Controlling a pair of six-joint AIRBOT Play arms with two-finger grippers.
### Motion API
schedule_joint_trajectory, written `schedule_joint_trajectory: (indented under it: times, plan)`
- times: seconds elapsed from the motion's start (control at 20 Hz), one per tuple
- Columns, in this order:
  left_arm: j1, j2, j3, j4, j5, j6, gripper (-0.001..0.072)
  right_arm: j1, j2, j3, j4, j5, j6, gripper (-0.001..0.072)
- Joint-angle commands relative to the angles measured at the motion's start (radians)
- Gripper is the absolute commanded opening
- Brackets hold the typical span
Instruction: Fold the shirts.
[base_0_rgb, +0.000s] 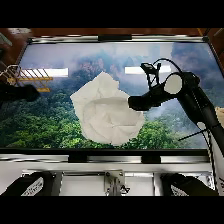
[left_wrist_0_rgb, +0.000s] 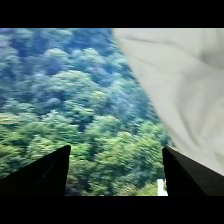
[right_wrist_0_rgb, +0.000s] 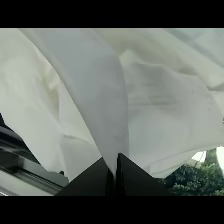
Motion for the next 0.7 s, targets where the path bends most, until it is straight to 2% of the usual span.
schedule_joint_trajectory:
  times: [0.0, 0.15, 0.25, 0.45, 0.6, 0.65]
  plan:
    - [0.375, -0.041, 0.032, -0.029, 0.029, 0.122, 0.0675, 0.000, 0.000, 0.000, 0.001, 0.019, 0.003, 0.0077]
    - [0.644, -0.131, 0.033, -0.128, 0.031, 0.143, 0.0617, 0.000, 0.000, 0.000, 0.001, 0.016, 0.008, 0.0077]
    - [0.741, -0.193, 0.035, -0.129, 0.032, 0.176, 0.0617, 0.000, 0.000, 0.000, 0.001, 0.016, 0.017, 0.0077]
    - [0.757, -0.354, 0.141, -0.096, 0.048, 0.361, 0.0617, 0.000, 0.000, 0.000, 0.001, 0.015, 0.041, 0.0077]
    - [0.724, -0.499, 0.306, 0.013, 0.084, 0.393, 0.0612, 0.000, 0.000, 0.000, 0.000, 0.015, 0.053, 0.0077]
    - [0.714, -0.551, 0.355, 0.045, 0.069, 0.428, 0.0612, 0.000, 0.000, 0.000, 0.000, 0.015, 0.053, 0.0077]
